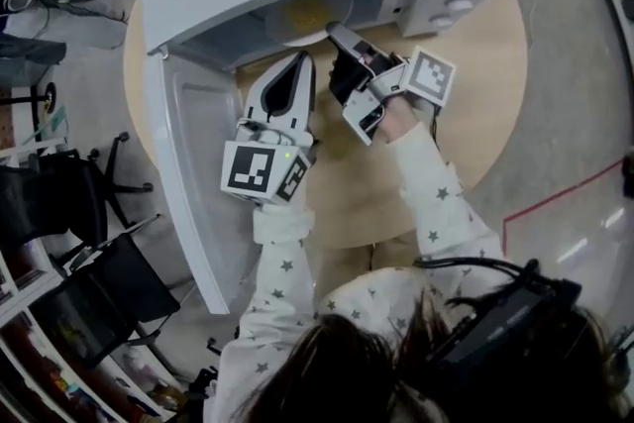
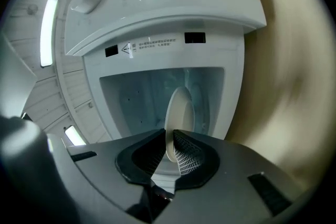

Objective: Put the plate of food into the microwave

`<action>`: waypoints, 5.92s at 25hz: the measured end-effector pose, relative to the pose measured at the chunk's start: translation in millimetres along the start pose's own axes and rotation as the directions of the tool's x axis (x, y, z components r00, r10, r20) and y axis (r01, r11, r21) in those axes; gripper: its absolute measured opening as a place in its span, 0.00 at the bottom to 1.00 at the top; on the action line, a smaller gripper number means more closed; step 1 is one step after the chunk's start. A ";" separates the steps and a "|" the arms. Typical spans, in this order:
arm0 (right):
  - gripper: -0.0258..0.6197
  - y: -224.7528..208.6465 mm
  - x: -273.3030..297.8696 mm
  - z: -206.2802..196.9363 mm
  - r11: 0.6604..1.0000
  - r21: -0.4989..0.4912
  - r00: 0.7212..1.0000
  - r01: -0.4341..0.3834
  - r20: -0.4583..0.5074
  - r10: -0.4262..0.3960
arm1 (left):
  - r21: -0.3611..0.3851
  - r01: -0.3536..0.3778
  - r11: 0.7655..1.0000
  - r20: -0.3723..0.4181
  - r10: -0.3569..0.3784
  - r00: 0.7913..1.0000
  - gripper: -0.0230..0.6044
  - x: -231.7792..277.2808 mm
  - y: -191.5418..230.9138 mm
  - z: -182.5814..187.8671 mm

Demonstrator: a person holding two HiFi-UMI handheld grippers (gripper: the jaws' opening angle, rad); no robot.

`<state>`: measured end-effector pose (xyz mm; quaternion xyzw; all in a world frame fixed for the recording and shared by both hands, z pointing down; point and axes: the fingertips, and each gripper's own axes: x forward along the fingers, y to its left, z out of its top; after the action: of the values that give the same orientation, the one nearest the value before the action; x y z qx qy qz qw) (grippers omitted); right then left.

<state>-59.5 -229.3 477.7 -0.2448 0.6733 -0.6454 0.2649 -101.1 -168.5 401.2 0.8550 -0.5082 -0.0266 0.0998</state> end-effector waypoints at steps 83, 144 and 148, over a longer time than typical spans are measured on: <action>0.05 112.3 -49.9 -46.2 0.984 -0.133 0.960 -0.121 -0.268 0.082 | -0.034 -0.024 0.999 0.057 0.025 0.998 0.03 -26.0 -37.6 53.1; 0.05 188.3 -137.2 -104.6 0.938 0.134 0.877 -0.321 -0.332 0.348 | -0.004 0.114 0.994 0.028 -0.114 0.993 0.03 -114.6 -121.6 87.8; 0.05 188.0 -136.7 -102.3 0.941 0.124 0.882 -0.316 -0.326 0.340 | -0.005 0.118 0.993 0.024 -0.118 0.993 0.03 -113.6 -122.8 86.3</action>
<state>-24.9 -53.0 298.3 -0.0024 0.7184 -0.6463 0.2572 -62.4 -24.6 286.1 0.8828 -0.4579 -0.0444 0.0947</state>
